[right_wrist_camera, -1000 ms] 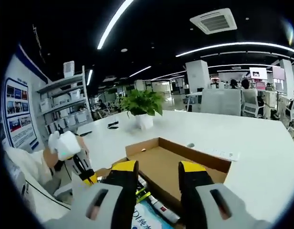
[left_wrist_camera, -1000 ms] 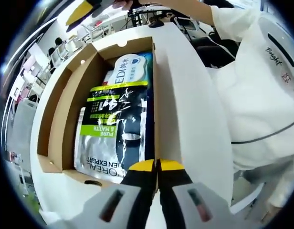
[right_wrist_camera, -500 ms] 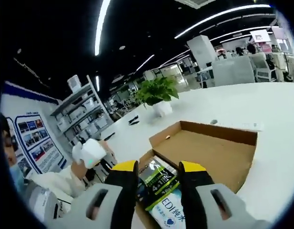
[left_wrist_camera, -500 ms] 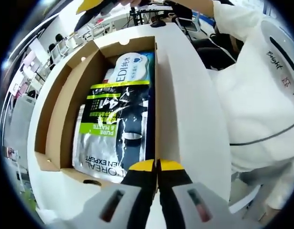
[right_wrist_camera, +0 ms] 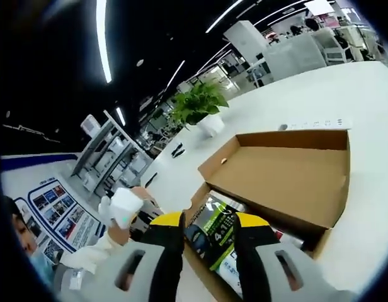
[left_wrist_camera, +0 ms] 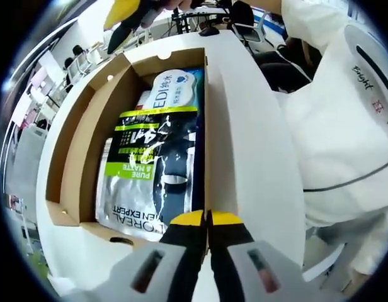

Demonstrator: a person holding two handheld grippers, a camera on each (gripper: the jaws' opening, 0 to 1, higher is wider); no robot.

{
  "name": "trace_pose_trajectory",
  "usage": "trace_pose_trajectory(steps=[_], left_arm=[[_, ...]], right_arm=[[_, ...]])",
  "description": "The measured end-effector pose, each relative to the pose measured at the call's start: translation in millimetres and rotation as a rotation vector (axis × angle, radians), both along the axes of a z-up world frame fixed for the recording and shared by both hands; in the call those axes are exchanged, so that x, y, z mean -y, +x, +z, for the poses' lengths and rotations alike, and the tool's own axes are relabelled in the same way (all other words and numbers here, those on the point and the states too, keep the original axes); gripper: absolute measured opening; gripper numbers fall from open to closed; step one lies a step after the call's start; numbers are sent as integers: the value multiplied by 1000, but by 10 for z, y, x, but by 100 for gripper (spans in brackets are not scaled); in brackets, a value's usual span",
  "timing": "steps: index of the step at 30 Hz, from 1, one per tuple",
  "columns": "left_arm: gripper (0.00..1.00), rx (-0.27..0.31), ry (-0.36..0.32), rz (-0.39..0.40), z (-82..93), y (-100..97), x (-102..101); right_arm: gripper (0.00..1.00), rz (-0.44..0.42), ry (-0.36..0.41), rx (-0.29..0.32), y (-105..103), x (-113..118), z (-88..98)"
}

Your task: Operate the shoe box by opening the lid, removing the specified soft item, and placing it in the target area until the item is outside and the box remains undamaged.

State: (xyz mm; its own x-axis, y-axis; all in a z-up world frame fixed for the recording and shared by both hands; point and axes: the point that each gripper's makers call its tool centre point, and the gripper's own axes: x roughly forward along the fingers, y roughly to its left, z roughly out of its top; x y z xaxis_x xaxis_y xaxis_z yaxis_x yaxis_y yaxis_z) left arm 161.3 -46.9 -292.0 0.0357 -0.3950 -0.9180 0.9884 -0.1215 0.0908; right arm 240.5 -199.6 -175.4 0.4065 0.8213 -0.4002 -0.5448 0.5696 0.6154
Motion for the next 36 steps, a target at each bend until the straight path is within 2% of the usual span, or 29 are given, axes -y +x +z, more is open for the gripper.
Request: trace_pose_trajectory(steps=[3, 6, 8, 10, 14, 17, 24, 36], left_arm=[[1, -1, 2, -1, -1, -1, -1], [1, -1, -1, 0, -1, 1, 0], [1, 4, -3, -2, -1, -2, 0], [1, 14, 0, -9, -3, -5, 0], [1, 11, 0, -8, -3, 0, -1], [1, 6, -4, -3, -4, -1, -1], [1, 3, -3, -3, -8, -6, -1], [1, 7, -9, -6, -11, -13, -1]], right_arm=[[29, 6, -9, -22, -8, -12, -79], [29, -1, -24, -69, 1, -35, -240], [28, 42, -63, -97, -50, -76, -368], [26, 31, -59, -106, -28, -104, -409], [26, 77, -71, -120, -34, -219, -543], [26, 99, -105, -144, -40, -250, -689], [25, 116, -147, -174, -47, -279, -882], [24, 117, -158, -186, -25, -308, -930]])
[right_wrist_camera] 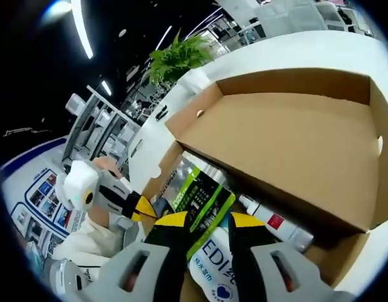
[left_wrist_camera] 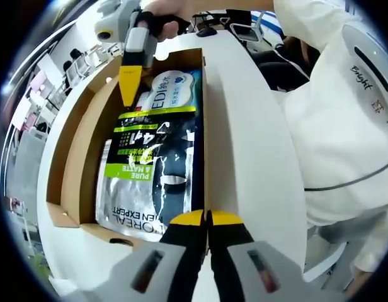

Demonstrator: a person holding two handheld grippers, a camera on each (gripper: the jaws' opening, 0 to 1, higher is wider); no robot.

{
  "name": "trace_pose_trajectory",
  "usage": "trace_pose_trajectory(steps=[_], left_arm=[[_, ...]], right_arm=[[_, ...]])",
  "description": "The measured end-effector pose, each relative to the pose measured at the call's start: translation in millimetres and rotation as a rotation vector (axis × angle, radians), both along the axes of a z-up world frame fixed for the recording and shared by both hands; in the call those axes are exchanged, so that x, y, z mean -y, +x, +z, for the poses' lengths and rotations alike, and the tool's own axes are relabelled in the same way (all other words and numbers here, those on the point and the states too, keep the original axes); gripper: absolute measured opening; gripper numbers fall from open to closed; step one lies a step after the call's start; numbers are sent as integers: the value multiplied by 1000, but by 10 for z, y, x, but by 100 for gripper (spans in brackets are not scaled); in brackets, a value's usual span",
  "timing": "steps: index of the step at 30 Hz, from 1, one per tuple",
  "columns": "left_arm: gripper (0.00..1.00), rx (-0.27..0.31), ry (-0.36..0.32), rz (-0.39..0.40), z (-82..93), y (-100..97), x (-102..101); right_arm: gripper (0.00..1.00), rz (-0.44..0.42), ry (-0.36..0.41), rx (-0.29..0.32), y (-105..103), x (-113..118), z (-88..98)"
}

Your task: Operate the shoe box by opening the lid, removing the specified soft item, and placing it in the target area until the item is outside and the box remains undamaged.

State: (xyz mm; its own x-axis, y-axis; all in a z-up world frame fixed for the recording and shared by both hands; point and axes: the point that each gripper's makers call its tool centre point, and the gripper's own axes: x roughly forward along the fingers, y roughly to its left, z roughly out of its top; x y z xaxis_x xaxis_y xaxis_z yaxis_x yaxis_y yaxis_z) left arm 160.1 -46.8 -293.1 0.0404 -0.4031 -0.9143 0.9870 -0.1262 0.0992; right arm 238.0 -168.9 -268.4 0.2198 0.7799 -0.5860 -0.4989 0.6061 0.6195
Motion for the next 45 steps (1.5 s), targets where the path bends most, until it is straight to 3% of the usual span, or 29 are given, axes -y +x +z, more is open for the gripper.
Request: trace_pose_trajectory(steps=[11, 13, 17, 19, 34, 45], left_arm=[[1, 0, -8, -3, -3, 4, -2], [1, -1, -10, -1, -4, 4, -1], [1, -5, -12, -2, -9, 6, 2], [1, -6, -9, -3, -14, 7, 3], [1, -1, -6, -6, -23, 5, 6], [1, 1, -2, -8, -33, 5, 5]], right_arm=[[20, 9, 16, -17, -31, -79, -47], [19, -4, 45, -15, -6, -72, 10], [17, -18, 116, -67, -18, -71, 71], [17, 1, 139, -55, -33, -104, 110], [18, 37, 110, -92, -89, -305, -39], [16, 49, 249, -108, -158, -499, 242]])
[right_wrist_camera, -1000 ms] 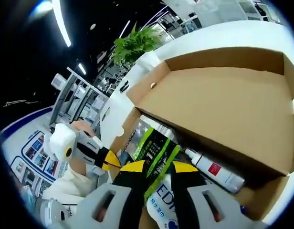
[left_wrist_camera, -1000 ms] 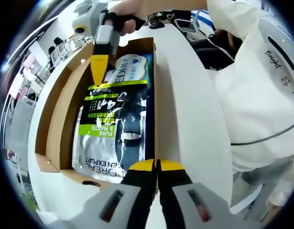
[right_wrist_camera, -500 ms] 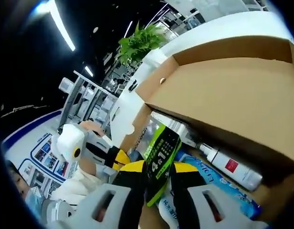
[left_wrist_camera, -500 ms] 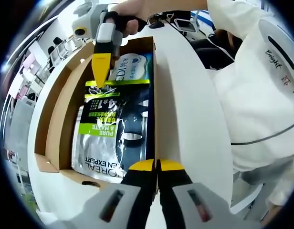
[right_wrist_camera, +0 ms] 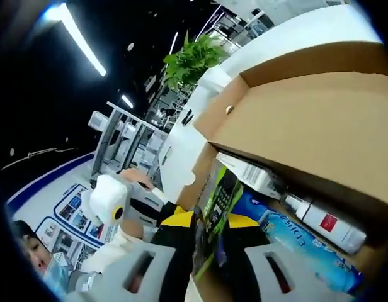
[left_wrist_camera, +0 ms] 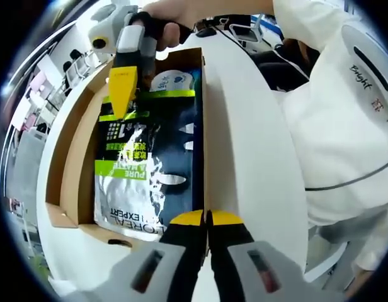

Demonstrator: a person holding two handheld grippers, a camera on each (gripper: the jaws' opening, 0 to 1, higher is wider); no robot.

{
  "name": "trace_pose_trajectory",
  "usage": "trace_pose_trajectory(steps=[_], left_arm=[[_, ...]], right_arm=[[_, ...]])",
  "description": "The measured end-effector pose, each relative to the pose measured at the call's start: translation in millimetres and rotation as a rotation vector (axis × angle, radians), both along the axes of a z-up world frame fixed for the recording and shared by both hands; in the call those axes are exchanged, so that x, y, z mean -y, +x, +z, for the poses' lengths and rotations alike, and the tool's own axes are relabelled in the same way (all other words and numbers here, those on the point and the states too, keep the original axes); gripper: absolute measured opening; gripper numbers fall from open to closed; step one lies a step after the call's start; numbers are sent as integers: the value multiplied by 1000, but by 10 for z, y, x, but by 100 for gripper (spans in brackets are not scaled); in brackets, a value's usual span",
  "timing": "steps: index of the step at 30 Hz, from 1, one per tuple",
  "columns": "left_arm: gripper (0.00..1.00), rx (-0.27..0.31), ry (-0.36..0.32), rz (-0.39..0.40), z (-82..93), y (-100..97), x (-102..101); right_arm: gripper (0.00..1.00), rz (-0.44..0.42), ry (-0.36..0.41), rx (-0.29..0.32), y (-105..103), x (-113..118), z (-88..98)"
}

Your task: Operate the shoe box by opening the lid, removing the specified soft item, and placing it in the target area until the item is outside and the box remains undamaged.

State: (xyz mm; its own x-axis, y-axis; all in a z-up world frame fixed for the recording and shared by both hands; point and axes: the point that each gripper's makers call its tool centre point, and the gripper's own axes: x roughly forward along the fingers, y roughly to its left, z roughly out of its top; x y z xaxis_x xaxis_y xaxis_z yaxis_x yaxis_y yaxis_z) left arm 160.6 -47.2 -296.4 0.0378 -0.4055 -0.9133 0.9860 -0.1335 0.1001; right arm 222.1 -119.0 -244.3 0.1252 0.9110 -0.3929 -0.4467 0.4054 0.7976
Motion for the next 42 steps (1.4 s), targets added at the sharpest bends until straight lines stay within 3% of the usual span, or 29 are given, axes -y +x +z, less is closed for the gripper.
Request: trace_pose_trajectory(steps=[10, 15, 29, 42], left_arm=[[1, 6, -1, 3, -2, 4, 0], [1, 8, 0, 1, -1, 5, -1], [1, 9, -1, 4, 2, 8, -1], [1, 8, -1, 4, 1, 10, -4]], right_arm=[[16, -22, -12, -13, 78, -117, -88], [7, -36, -16, -23, 112, -121, -94], [0, -118, -3, -113, 155, -149, -79], [0, -116, -13, -48, 127, 9, 80]])
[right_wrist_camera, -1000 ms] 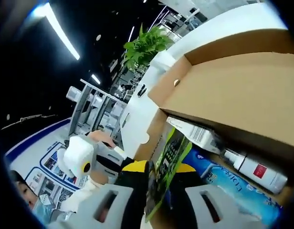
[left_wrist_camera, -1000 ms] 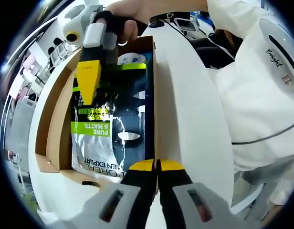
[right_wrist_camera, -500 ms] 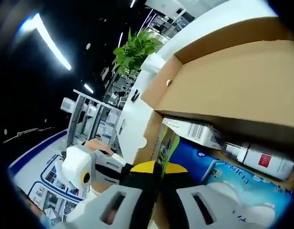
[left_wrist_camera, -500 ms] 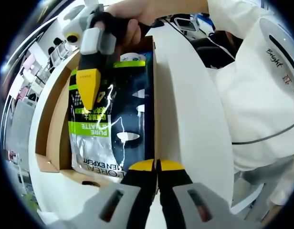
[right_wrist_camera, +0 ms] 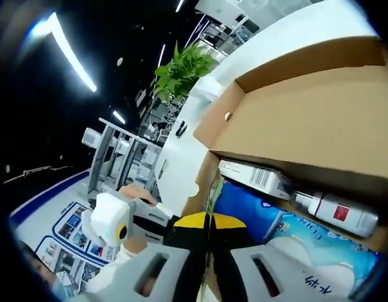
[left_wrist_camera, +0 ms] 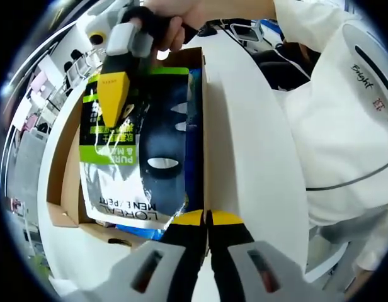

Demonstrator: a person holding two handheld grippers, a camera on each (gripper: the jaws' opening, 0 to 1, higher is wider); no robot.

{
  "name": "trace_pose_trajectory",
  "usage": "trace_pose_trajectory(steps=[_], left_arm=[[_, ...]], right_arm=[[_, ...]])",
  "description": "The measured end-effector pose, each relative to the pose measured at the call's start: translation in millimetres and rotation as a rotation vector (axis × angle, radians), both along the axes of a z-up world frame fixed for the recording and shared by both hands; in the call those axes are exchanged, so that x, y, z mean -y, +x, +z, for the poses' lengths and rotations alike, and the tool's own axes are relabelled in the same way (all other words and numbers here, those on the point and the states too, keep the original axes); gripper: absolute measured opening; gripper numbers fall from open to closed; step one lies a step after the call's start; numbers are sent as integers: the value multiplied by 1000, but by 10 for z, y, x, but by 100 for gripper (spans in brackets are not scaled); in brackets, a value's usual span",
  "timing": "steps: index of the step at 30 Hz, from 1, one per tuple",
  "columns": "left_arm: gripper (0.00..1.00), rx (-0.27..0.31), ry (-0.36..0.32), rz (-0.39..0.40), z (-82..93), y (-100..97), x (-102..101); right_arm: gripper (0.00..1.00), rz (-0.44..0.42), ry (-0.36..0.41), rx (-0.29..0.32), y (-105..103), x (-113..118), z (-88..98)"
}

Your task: Operate the shoe box by opening the lid, removing the specified soft item, and placing it in the target area until the item is outside and the box remains undamaged.

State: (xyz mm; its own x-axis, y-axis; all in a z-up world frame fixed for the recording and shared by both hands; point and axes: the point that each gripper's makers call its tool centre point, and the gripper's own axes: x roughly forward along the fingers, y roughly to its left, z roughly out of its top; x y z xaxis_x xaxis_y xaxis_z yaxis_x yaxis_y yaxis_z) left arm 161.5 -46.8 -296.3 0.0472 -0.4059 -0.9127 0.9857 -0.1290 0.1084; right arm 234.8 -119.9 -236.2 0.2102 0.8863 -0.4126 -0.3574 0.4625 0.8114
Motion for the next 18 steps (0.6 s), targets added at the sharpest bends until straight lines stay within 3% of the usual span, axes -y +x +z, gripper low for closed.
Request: trace_pose_trajectory(steps=[18], left_arm=[[1, -3, -3, 5, -9, 1, 0]], right_arm=[[0, 2, 77, 4, -175, 244, 177]])
